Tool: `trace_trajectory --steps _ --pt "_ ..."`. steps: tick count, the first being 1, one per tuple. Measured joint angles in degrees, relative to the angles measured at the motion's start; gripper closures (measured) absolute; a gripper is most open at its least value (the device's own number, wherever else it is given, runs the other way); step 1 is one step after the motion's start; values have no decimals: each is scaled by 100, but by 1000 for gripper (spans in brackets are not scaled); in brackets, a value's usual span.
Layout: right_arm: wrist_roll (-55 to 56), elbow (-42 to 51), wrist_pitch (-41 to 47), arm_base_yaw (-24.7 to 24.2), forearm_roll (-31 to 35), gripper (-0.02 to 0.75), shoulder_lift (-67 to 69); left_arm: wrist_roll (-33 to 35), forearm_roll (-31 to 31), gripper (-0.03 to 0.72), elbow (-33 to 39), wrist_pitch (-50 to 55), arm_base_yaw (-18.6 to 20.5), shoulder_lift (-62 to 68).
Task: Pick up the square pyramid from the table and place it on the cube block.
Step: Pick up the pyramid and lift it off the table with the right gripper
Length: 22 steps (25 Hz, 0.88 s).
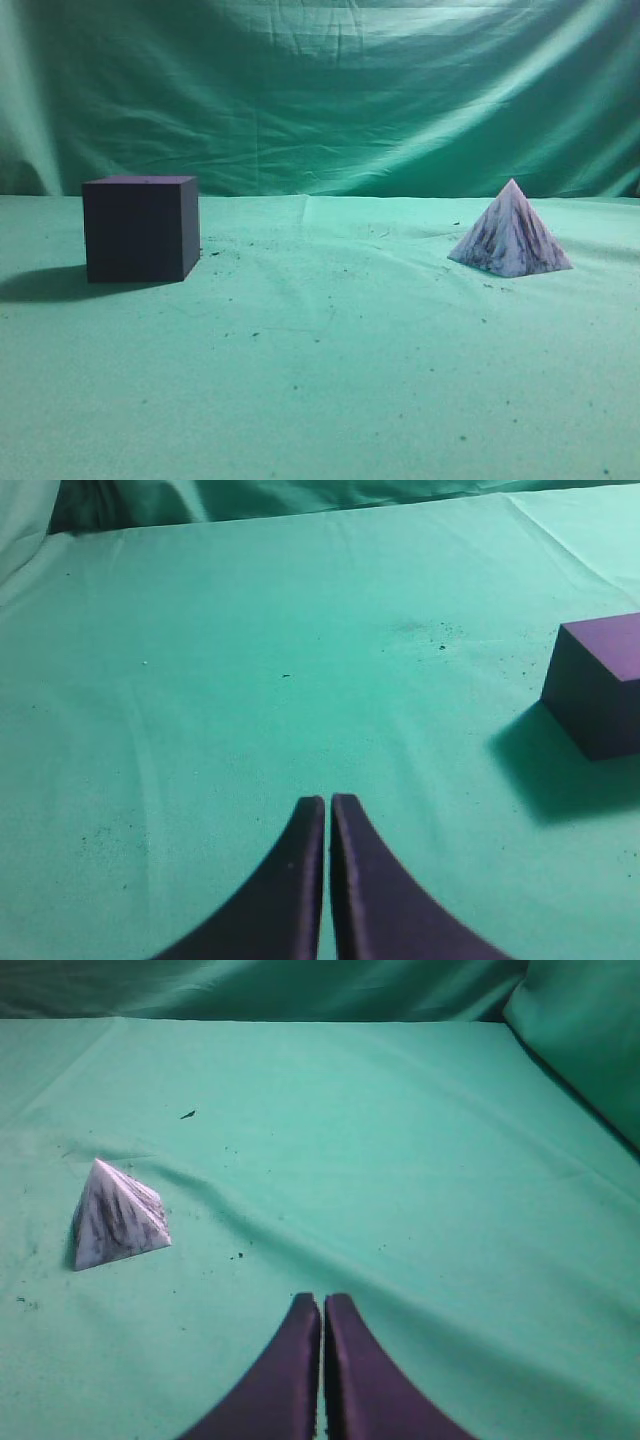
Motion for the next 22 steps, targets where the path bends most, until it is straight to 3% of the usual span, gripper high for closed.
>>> trace_trajectory --steps 22 --pt "-68 0 -124 0 -11 738 0 0 0 688 0 0 0 0"
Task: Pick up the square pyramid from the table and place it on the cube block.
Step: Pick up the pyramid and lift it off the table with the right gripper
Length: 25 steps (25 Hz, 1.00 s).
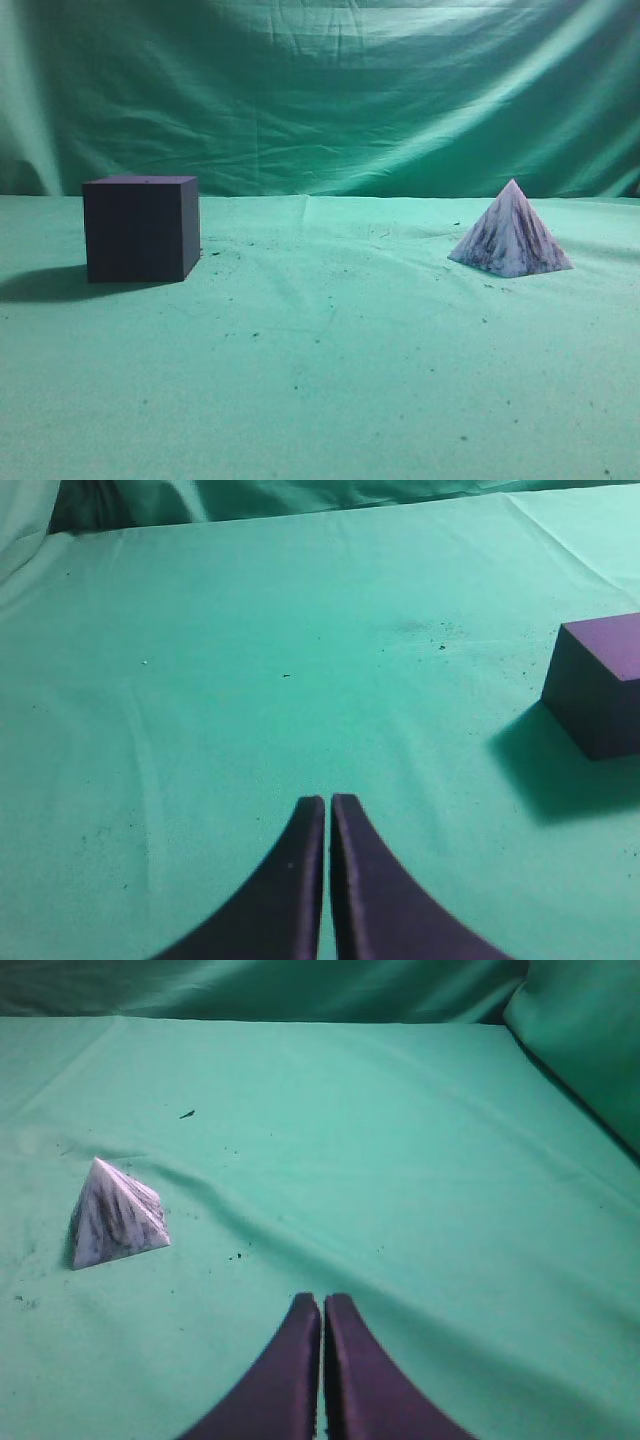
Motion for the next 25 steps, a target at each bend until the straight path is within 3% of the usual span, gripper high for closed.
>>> trace_trajectory --steps 2,7,9,13,18,25 --pt "-10 11 -409 0 24 738 0 0 0 688 0 0 0 0" --pt "52 18 -3055 0 758 738 0 0 0 688 0 0 0 0" --pt "62 -43 -3525 0 846 738 0 0 0 688 0 0 0 0" --pt "62 -1080 -1907 0 701 738 109 0 0 688 0 0 0 0" --pt "62 -2615 628 0 640 738 1499 0 0 688 0 0 0 0" --pt "-612 -4311 2784 13 986 738 3820 0 0 688 0 0 0 0"
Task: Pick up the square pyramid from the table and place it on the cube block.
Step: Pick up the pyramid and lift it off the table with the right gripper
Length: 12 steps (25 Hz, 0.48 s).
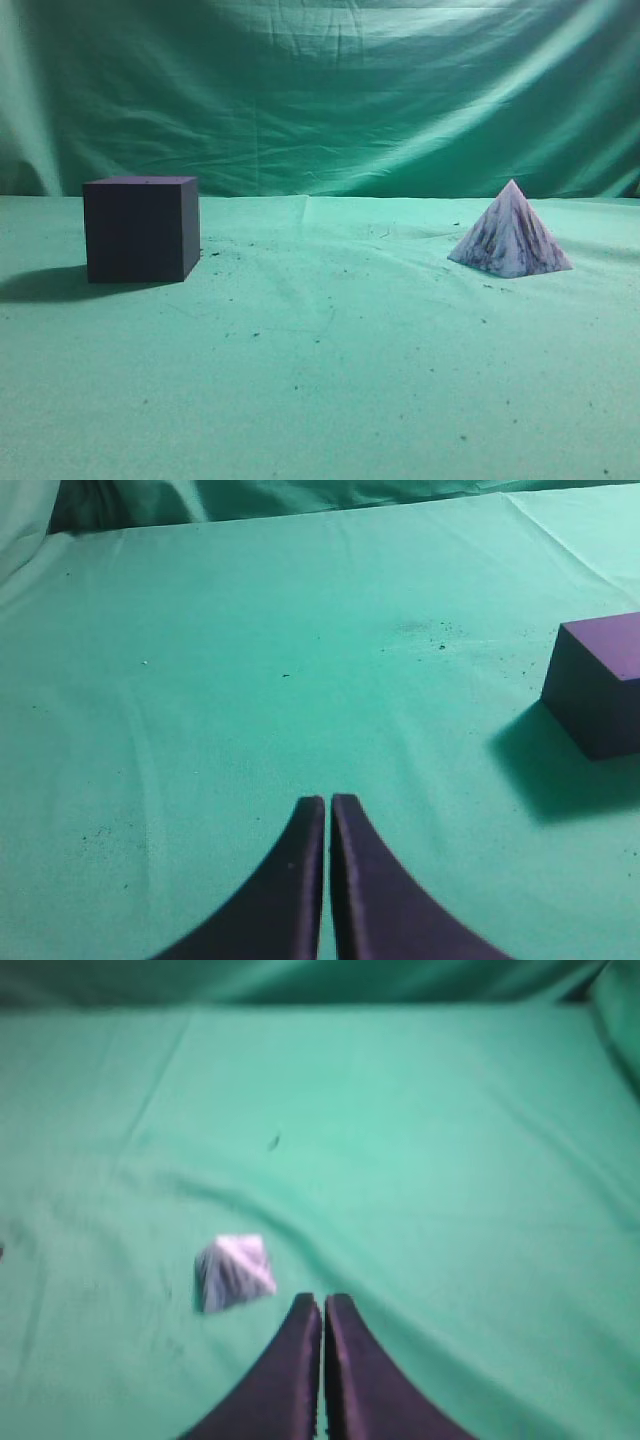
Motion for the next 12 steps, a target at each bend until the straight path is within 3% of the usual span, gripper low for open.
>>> trace_trajectory --steps 2,5,9,11,12 --pt "-75 -461 551 195 -26 738 799 0 0 688 0 0 0 0" --pt "136 -914 936 935 -488 738 1793 0 0 688 0 0 0 0" --pt "1026 -1276 925 2209 -1725 738 2947 0 0 688 0 0 0 0" --pt "1431 -1453 748 2594 -2068 738 3465 0 0 688 0 0 0 0" --pt "1598 -1557 674 2671 -2080 688 3737 0 0 688 0 0 0 0"
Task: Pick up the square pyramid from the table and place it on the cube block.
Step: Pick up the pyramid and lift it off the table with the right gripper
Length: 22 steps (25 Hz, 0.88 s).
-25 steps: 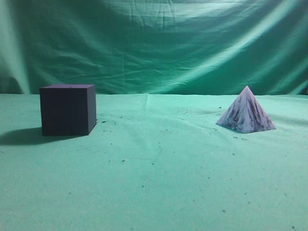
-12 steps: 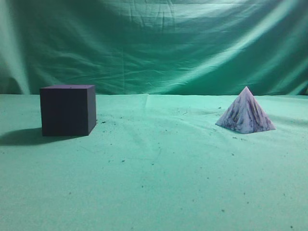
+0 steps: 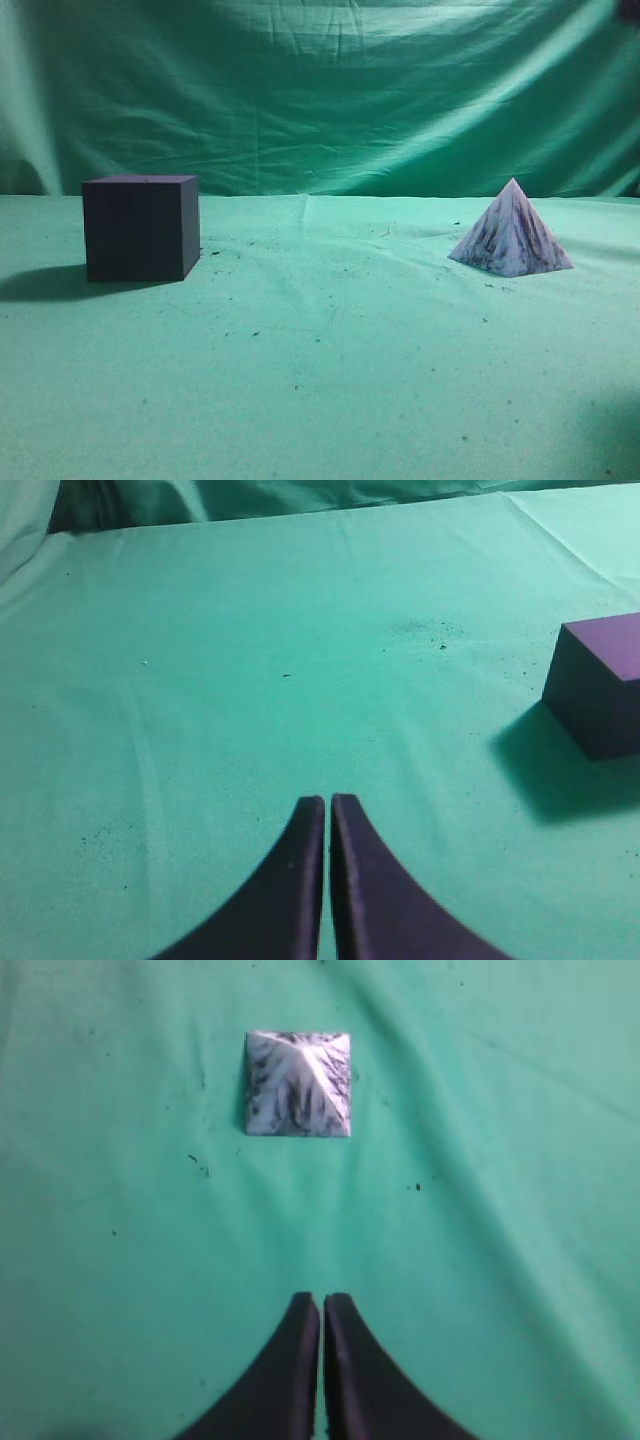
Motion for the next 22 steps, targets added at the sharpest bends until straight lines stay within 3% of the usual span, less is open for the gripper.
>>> trace_trajectory --steps 2,7,9,22 --pt "178 -217 -87 60 72 596 515 0 0 688 0 0 0 0" --pt "296 -660 -190 60 323 156 1464 0 0 688 0 -12 0 0" --pt "314 -749 -213 60 359 83 1780 0 0 688 0 -12 0 0" --pt "486 -1013 -928 -287 509 94 3059 0 0 688 0 -12 0 0"
